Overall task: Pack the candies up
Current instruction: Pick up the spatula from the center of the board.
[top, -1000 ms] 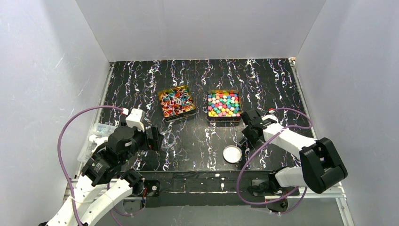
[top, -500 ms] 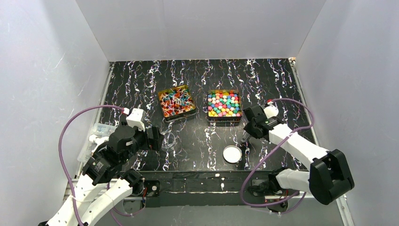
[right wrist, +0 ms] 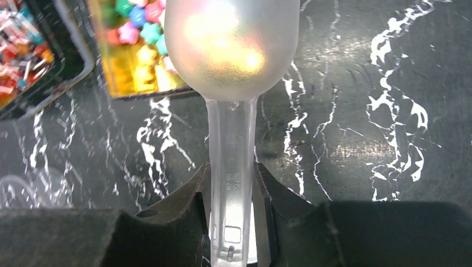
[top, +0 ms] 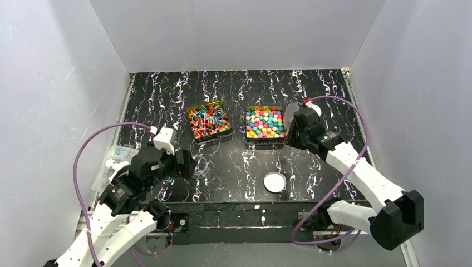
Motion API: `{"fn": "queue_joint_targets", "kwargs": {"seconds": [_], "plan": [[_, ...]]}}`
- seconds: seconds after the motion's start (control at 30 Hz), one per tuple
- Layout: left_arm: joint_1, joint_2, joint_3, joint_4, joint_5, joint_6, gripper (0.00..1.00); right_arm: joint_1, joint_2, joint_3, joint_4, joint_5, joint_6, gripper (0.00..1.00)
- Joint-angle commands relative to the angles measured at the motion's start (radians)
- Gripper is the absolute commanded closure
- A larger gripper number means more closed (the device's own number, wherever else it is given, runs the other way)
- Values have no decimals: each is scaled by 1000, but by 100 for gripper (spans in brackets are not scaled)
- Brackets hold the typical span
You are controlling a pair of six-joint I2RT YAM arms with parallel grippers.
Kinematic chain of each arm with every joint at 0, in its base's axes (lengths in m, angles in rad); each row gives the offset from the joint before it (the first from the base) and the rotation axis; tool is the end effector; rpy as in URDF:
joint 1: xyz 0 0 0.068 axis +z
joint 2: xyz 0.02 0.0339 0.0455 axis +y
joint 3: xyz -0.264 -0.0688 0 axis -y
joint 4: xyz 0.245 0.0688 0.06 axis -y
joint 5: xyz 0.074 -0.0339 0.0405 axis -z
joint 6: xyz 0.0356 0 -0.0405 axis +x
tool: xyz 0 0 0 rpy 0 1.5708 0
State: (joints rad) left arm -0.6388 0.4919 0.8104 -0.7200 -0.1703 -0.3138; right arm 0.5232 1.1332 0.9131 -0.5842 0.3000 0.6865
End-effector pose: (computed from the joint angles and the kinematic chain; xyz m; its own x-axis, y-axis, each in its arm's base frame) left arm 0.0852 -0.0557 0.3293 -0.4411 -0.0513 -0.8960 0.3429 0.9130 -0.2211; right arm 0.2090 0.1084 0.2799 -0.6726 0.3110 -0.6714 0.1636 0.9474 0.2750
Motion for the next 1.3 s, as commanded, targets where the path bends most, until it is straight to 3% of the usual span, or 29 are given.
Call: {"fn": "queue_joint_targets", "kwargs": {"seconds": [0.0,0.23,0.7,0.97,1.27], "plan": [[-2,-4,-11,34,65,21,1,-5,-58,67,-19,-183,-173,99],[-2,25,18,44,165,47,1,-5,-99,134,-69,-457,-300,99],[-2,15,90,67,588,240,1,-5,-158,144,-29,-1123,-388,99],[-2,-106,39,225,700,359,1,0,-201,100,25,-1280,-339,99],[-2,-111,48,277,855,566,1,32,-260,14,209,-1416,-186,99]]}}
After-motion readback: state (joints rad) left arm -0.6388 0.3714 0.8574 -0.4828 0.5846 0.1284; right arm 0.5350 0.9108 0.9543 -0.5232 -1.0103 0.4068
